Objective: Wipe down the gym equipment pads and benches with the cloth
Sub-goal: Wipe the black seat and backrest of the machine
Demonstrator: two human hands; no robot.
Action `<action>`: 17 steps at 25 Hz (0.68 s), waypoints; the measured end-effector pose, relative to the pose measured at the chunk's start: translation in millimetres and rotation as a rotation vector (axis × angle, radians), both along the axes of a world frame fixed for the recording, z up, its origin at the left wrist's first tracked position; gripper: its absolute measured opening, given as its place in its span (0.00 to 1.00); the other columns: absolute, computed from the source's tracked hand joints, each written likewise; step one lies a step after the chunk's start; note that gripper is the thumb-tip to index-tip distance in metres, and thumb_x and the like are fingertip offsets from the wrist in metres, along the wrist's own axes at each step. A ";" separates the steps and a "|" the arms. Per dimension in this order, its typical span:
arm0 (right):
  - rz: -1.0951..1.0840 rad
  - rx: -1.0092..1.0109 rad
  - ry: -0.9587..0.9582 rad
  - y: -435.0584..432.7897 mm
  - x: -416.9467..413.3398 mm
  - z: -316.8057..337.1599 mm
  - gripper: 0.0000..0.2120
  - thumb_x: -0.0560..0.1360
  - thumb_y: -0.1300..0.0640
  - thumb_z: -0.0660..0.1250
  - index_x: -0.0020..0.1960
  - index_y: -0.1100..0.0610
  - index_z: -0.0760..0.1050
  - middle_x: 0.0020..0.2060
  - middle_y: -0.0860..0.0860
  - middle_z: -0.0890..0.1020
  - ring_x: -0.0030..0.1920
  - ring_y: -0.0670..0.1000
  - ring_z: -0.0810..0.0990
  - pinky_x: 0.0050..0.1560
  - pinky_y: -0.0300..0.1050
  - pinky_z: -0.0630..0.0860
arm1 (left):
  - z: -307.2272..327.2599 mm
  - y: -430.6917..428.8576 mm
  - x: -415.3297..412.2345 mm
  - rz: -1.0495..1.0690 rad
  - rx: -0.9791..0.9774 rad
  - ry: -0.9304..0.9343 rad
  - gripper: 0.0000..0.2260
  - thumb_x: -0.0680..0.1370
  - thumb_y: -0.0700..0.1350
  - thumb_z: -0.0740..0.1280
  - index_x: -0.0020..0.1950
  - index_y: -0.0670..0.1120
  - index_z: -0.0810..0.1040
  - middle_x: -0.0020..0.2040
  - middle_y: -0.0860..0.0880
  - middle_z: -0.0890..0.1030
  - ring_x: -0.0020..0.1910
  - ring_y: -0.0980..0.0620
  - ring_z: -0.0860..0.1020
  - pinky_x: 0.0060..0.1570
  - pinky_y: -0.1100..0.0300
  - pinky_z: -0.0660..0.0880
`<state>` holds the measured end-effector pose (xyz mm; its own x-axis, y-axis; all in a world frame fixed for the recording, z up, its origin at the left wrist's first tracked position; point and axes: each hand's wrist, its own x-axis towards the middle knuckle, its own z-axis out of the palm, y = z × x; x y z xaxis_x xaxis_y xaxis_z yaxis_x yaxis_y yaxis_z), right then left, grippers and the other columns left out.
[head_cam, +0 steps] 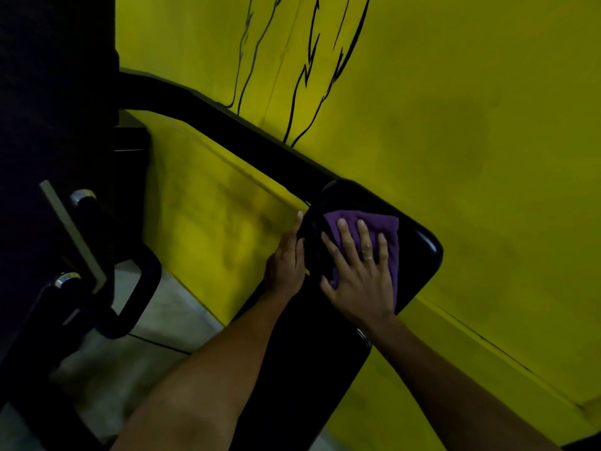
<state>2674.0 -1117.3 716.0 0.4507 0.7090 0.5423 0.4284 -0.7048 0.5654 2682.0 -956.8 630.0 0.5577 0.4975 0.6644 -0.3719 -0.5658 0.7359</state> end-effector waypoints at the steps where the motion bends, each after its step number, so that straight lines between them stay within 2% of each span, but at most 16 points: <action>1: 0.005 0.042 0.024 17.6 4.1 5.7 0.39 0.76 0.37 0.59 0.83 0.48 0.53 0.83 0.53 0.49 0.83 0.59 0.45 0.80 0.66 0.44 | -2.8 0.4 1.7 0.009 -0.023 0.019 0.22 0.85 0.54 0.51 0.79 0.54 0.62 0.69 0.42 0.77 0.58 0.38 0.79 0.46 0.49 0.78; 3: 0.028 0.053 0.059 42.4 9.7 15.8 0.40 0.74 0.39 0.61 0.83 0.47 0.55 0.83 0.53 0.50 0.83 0.59 0.45 0.80 0.66 0.44 | -5.5 0.9 5.9 0.022 -0.083 0.073 0.27 0.82 0.56 0.50 0.76 0.46 0.69 0.68 0.38 0.77 0.58 0.35 0.80 0.50 0.44 0.78; 5: 0.055 0.022 0.054 34.3 9.9 15.0 0.38 0.76 0.39 0.61 0.83 0.47 0.56 0.83 0.52 0.50 0.83 0.58 0.46 0.80 0.65 0.45 | -3.2 2.5 5.5 0.014 -0.082 0.101 0.30 0.82 0.57 0.49 0.75 0.40 0.70 0.69 0.38 0.77 0.60 0.36 0.79 0.53 0.43 0.78; 8: 0.066 -0.011 0.009 -10.5 -1.7 2.0 0.37 0.78 0.38 0.61 0.83 0.49 0.57 0.83 0.52 0.51 0.83 0.58 0.47 0.80 0.63 0.47 | -16.0 7.5 -13.4 0.042 -0.015 0.119 0.23 0.86 0.55 0.51 0.80 0.50 0.65 0.69 0.45 0.77 0.60 0.43 0.77 0.47 0.50 0.77; 11: 0.010 0.009 -0.021 -17.8 -3.8 -2.6 0.39 0.76 0.37 0.62 0.83 0.49 0.56 0.83 0.53 0.51 0.83 0.59 0.47 0.80 0.65 0.45 | -45.2 5.3 -35.5 0.071 -0.053 0.280 0.21 0.86 0.56 0.50 0.80 0.57 0.64 0.65 0.49 0.79 0.55 0.44 0.78 0.41 0.56 0.68; 14: 0.003 0.049 0.004 34.1 5.1 0.5 0.41 0.75 0.35 0.61 0.83 0.47 0.53 0.83 0.54 0.48 0.82 0.61 0.44 0.79 0.67 0.40 | -51.9 3.4 -29.4 0.202 -0.017 0.278 0.20 0.86 0.55 0.51 0.75 0.55 0.73 0.53 0.50 0.83 0.45 0.45 0.78 0.37 0.57 0.66; 17: 0.056 -0.071 0.017 67.0 14.6 2.3 0.42 0.73 0.34 0.67 0.82 0.47 0.58 0.83 0.55 0.49 0.82 0.63 0.45 0.78 0.67 0.36 | -54.5 5.5 -23.0 0.225 -0.015 0.310 0.20 0.84 0.52 0.52 0.62 0.46 0.81 0.49 0.45 0.82 0.44 0.40 0.79 0.37 0.57 0.64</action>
<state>2688.5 -1050.3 718.3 0.4176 0.7701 0.4822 0.4762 -0.6375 0.6056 2659.0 -951.3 575.5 0.6070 0.6384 0.4733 0.0018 -0.5966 0.8025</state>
